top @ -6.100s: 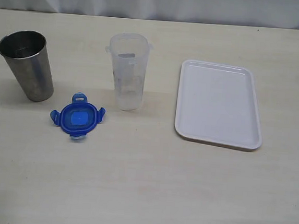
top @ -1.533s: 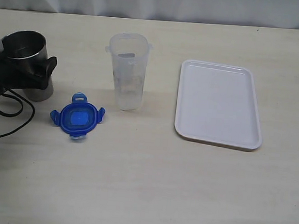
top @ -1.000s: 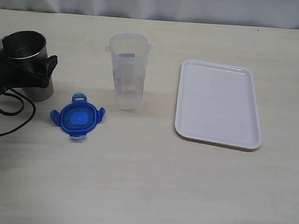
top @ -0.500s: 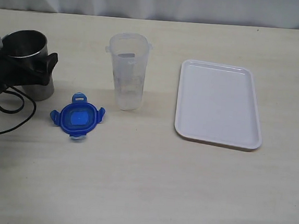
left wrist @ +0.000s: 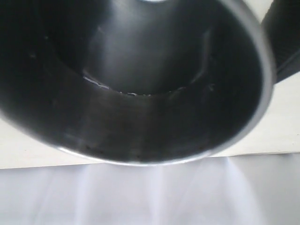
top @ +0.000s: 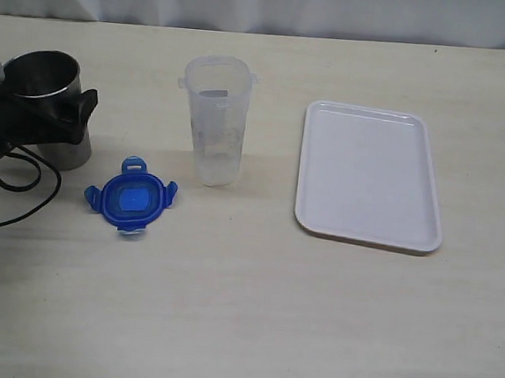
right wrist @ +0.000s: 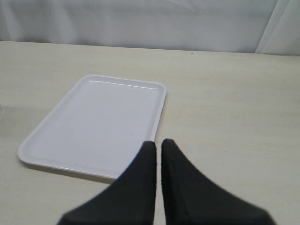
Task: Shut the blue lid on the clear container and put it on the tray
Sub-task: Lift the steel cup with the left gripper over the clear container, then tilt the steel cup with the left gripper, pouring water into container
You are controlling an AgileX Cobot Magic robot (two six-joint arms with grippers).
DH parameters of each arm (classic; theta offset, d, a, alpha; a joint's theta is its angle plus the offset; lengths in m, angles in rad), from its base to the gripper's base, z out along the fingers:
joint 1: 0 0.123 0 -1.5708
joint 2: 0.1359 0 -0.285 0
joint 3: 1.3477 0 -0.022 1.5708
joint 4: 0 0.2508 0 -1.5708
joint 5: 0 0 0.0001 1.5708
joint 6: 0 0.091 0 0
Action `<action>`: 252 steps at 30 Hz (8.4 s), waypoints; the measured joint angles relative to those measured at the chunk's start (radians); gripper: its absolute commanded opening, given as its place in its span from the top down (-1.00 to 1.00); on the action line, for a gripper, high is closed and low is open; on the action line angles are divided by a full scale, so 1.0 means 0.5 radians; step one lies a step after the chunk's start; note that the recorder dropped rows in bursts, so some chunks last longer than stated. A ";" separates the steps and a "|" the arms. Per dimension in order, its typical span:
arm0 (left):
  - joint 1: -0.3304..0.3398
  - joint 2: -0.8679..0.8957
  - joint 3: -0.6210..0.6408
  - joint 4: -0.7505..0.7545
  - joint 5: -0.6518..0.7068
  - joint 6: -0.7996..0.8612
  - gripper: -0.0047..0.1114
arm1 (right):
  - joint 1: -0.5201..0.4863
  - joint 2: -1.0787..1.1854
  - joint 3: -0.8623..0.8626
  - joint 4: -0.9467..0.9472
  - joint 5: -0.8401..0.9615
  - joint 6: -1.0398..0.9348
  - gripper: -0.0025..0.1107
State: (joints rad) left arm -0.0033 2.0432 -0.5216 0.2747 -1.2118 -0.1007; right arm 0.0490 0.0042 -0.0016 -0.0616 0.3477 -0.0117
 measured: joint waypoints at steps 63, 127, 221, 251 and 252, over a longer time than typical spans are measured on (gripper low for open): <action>-0.224 0.029 -1.018 0.966 0.314 -0.678 0.92 | 0.000 0.000 0.000 0.000 0.000 0.000 0.88; -0.319 0.029 -1.264 1.550 0.409 -0.750 0.92 | 0.000 0.000 0.000 0.000 0.000 0.000 0.88; -0.319 0.029 -1.272 1.429 0.416 0.478 0.92 | 0.000 0.000 0.000 0.000 0.000 0.000 0.88; -0.319 0.029 -1.272 1.414 0.349 0.805 0.92 | 0.000 0.000 0.000 0.000 0.000 0.000 0.88; -0.319 0.029 -1.272 1.410 0.342 0.810 0.92 | 0.000 0.000 0.000 0.000 0.000 0.000 0.88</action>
State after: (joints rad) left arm -0.1626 2.0578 -1.1575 0.9797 -1.0410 0.3042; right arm 0.0490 0.0042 -0.0016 -0.0616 0.3477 -0.0117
